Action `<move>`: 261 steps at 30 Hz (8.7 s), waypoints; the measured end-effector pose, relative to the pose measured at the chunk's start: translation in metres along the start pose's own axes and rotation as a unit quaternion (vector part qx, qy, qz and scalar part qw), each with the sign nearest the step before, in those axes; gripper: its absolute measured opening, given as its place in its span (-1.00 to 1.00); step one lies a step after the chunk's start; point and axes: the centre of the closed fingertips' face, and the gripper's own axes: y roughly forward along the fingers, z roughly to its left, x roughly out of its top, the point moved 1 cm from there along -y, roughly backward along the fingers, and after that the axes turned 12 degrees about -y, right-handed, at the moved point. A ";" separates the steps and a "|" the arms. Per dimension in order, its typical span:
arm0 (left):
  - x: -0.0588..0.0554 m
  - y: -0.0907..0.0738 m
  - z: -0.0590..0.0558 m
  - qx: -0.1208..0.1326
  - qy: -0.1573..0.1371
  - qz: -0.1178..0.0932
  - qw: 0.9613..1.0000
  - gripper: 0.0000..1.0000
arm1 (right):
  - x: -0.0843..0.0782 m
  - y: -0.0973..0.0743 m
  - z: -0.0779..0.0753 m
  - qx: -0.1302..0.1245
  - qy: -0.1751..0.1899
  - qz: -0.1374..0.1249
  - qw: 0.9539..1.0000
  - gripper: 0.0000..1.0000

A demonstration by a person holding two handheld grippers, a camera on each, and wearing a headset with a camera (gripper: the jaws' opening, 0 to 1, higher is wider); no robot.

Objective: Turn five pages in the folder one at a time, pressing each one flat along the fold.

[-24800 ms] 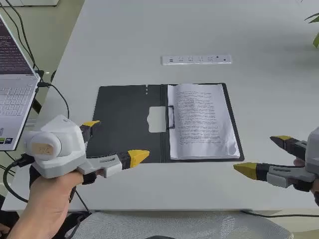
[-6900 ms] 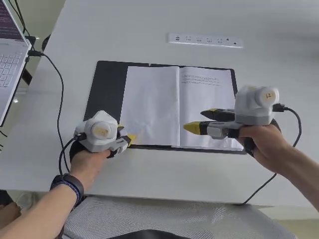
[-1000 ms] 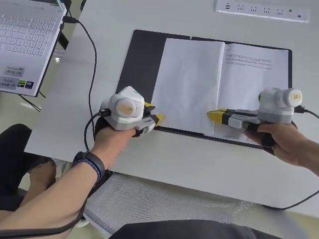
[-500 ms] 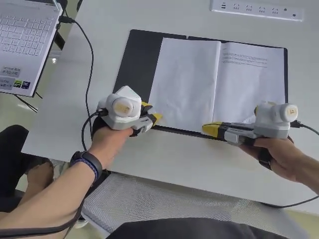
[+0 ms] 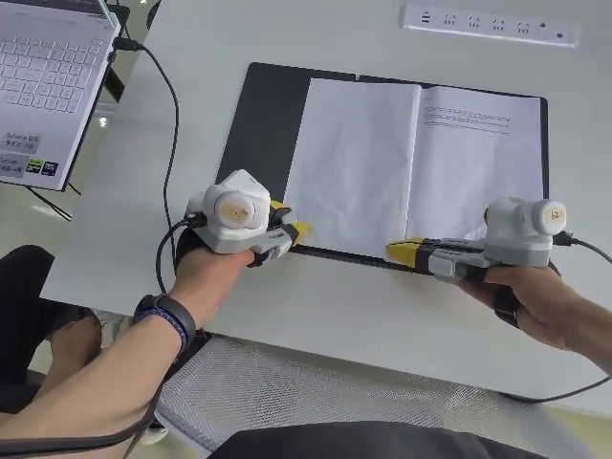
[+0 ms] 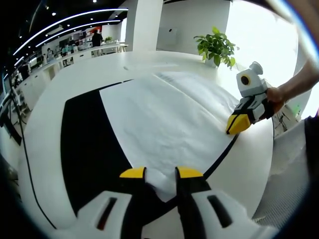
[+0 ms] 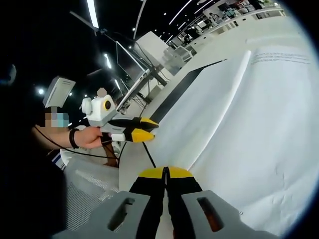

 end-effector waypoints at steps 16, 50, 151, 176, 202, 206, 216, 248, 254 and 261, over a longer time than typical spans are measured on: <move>-0.001 -0.001 -0.006 -0.005 -0.023 0.003 1.000 -0.44 | 0.002 -0.006 0.013 0.003 0.010 0.013 1.000 -0.72; 0.046 -0.059 -0.029 -0.022 -0.011 -0.046 0.999 -0.05 | 0.032 -0.115 0.003 -0.160 -0.093 -0.001 0.983 0.03; 0.114 -0.020 -0.190 -0.183 0.104 -0.043 0.977 0.37 | 0.015 -0.232 0.044 -0.319 -0.119 -0.034 0.940 0.54; 0.092 0.083 -0.248 -0.213 0.135 0.023 0.967 0.33 | 0.005 -0.239 0.038 -0.315 -0.103 -0.030 0.943 0.51; 0.049 0.147 -0.256 -0.126 0.145 0.049 0.980 0.43 | -0.003 -0.246 0.031 -0.307 -0.086 -0.032 0.947 0.48; 0.048 0.154 -0.254 -0.111 0.156 0.045 0.980 0.43 | -0.006 -0.249 0.027 -0.305 -0.085 -0.031 0.948 0.48; 0.044 0.158 -0.251 -0.100 0.181 0.038 0.978 0.42 | -0.010 -0.248 0.021 -0.296 -0.088 -0.027 0.951 0.47; 0.047 0.159 -0.243 -0.112 0.170 0.033 0.979 0.23 | 0.009 -0.218 -0.013 -0.255 -0.078 -0.045 0.963 0.36; 0.047 0.159 -0.243 -0.112 0.171 0.034 0.978 0.23 | 0.011 -0.209 -0.026 -0.244 -0.050 -0.062 0.966 0.30; 0.047 0.154 -0.246 -0.111 0.173 0.033 0.978 0.23 | 0.015 -0.198 -0.044 -0.232 -0.004 -0.093 0.968 0.18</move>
